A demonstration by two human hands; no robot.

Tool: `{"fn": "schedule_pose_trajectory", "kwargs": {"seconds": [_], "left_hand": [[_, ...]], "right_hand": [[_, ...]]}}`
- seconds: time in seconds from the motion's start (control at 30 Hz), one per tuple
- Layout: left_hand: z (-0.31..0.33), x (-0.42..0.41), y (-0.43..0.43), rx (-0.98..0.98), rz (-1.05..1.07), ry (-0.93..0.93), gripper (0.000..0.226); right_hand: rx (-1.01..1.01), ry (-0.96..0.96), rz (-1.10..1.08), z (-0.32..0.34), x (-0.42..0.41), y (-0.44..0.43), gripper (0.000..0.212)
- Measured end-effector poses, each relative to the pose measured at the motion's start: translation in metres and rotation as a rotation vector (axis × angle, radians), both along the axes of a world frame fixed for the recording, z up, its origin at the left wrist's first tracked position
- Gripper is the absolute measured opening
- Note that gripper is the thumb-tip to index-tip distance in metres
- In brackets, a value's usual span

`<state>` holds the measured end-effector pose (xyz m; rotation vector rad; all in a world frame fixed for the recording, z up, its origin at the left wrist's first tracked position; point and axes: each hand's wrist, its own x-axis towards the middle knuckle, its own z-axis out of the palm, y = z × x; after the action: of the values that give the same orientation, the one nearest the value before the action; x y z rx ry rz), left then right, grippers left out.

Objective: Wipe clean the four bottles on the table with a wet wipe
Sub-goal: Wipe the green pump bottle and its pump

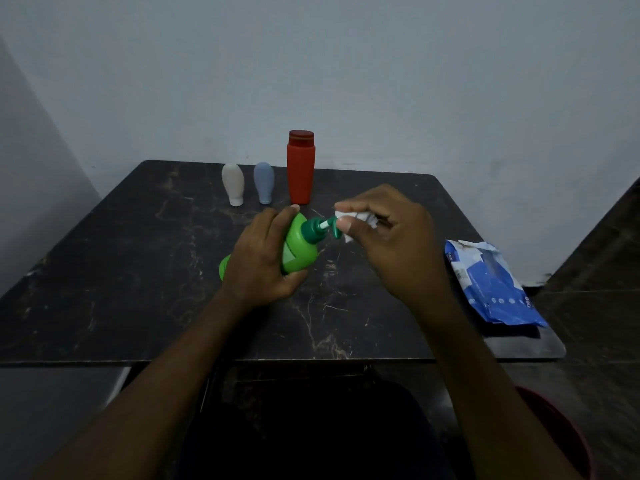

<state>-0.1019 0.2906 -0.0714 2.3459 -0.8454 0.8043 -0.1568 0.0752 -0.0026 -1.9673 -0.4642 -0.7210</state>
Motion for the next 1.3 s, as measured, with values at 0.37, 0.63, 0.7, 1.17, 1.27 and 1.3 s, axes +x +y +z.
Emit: {"fn": "schedule_pose_trajectory", "kwargs": {"seconds": [0.37,0.63,0.7,1.17,1.27,1.3], "left_hand": [[-0.001,0.004,0.001,-0.037,-0.018,0.019,0.086],[-0.001,0.004,0.003,-0.028,-0.033,0.010,0.085],[-0.001,0.005,0.003,-0.020,-0.032,0.004,0.084],[-0.004,0.008,0.003,-0.043,-0.053,-0.011,0.085],[-0.003,0.010,0.004,-0.132,-0.059,0.023,0.088],[-0.004,0.009,0.003,-0.117,-0.067,0.017,0.089]], "right_hand": [[0.159,0.019,0.133,0.008,0.001,0.001,0.016],[0.287,0.104,0.112,-0.001,0.028,-0.010,0.010],[0.295,0.091,0.184,0.001,0.023,-0.007,0.010],[-0.044,0.357,0.290,-0.003,0.034,-0.002,0.023],[0.017,0.488,0.357,-0.025,0.036,0.008,0.020],[0.051,0.510,0.354,-0.030,0.036,0.009,0.020]]}}
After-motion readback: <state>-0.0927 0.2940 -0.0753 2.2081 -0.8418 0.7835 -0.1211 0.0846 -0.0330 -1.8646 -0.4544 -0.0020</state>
